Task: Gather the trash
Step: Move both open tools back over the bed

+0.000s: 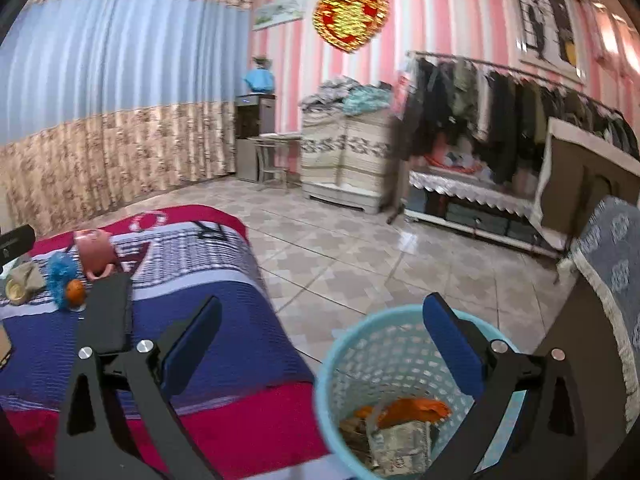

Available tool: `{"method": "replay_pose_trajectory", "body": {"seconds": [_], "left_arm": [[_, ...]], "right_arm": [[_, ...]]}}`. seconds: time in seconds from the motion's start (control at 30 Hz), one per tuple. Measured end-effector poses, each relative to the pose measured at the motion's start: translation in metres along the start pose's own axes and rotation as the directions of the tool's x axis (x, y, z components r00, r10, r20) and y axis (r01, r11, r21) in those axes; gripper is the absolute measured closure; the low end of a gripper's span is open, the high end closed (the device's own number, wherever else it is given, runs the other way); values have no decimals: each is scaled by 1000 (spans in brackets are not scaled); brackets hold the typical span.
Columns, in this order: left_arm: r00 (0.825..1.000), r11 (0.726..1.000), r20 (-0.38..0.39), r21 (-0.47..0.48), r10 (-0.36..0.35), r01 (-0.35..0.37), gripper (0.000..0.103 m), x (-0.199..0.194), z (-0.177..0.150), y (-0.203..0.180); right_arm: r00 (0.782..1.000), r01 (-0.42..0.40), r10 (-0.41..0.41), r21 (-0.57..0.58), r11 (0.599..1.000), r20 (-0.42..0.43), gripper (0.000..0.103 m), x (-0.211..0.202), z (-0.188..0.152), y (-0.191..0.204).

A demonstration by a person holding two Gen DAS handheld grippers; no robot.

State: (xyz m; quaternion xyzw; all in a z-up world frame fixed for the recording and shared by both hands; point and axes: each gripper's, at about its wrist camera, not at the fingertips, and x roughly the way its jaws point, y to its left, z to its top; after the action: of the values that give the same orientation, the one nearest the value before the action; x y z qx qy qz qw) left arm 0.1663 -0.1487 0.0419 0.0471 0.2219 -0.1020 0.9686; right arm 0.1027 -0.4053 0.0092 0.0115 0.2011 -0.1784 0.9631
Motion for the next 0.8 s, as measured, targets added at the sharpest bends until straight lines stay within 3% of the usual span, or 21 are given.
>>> {"method": "replay_pose_trajectory", "body": {"seconds": [0.43,0.8], "left_arm": [[986,986,-20,-27,165,-166,6,-49,-29,122],[959,958,-143,-119,244,-261,6,-44,-83,220]], "right_arm": [[980,-201,199,-105,974,-30,5,-19,-11,91],[960,-276,263,-190,942,-92,5,-18,-30,142]]}}
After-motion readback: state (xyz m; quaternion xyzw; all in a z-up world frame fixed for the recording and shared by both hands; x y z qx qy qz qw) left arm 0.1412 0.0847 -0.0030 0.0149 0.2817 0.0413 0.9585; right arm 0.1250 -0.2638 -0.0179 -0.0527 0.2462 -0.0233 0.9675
